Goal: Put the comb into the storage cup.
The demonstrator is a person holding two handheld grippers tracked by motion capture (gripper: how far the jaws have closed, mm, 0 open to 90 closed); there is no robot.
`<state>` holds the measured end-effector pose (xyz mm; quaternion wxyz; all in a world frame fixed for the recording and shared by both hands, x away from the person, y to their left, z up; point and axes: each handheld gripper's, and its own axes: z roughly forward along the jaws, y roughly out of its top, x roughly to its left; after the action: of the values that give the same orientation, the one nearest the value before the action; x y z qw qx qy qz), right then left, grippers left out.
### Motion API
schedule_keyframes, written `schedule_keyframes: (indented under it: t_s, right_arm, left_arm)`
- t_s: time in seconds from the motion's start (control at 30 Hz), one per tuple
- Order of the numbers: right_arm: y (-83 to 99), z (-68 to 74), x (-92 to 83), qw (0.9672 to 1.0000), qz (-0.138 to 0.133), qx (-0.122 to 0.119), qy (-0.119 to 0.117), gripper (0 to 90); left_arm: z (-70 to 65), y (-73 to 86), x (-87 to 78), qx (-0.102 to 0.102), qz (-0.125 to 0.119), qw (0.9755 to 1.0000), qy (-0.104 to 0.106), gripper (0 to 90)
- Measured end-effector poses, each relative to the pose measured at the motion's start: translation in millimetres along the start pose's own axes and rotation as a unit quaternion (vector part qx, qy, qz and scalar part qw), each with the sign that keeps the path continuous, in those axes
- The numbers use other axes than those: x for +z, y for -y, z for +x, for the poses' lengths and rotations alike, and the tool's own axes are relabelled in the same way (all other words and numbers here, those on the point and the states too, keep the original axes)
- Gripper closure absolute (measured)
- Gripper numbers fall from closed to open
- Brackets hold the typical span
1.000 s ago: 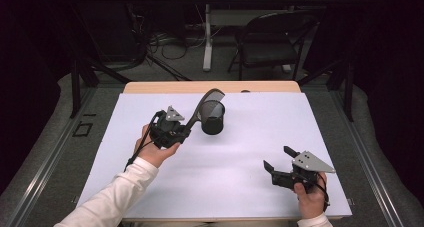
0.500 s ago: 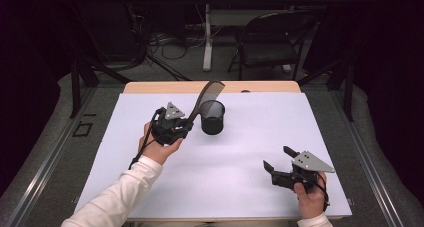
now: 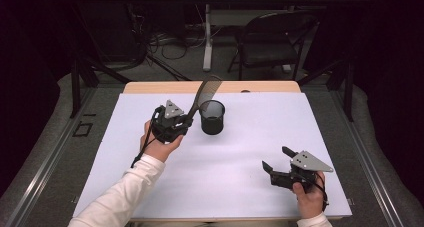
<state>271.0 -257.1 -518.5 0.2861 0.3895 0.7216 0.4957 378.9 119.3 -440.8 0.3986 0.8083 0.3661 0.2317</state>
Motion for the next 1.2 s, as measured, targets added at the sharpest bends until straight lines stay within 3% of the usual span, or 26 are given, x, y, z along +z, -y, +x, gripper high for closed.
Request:
schedule_keyframes:
  t_s: [0.43, 1.2]
  right_arm:
    - [-2.0, 6.9, 10.4, 0.9998, 0.016, -0.006, -0.003, 14.4]
    - [-26.3, 16.6, 31.0, 0.9975, 0.058, -0.016, -0.038, 14.4]
  left_arm:
    - [11.4, -2.1, -1.2, -0.019, -0.032, 0.9993, -0.004, 72.7]
    - [10.3, -2.1, -1.2, -0.012, -0.034, 0.9993, -0.009, 72.7]
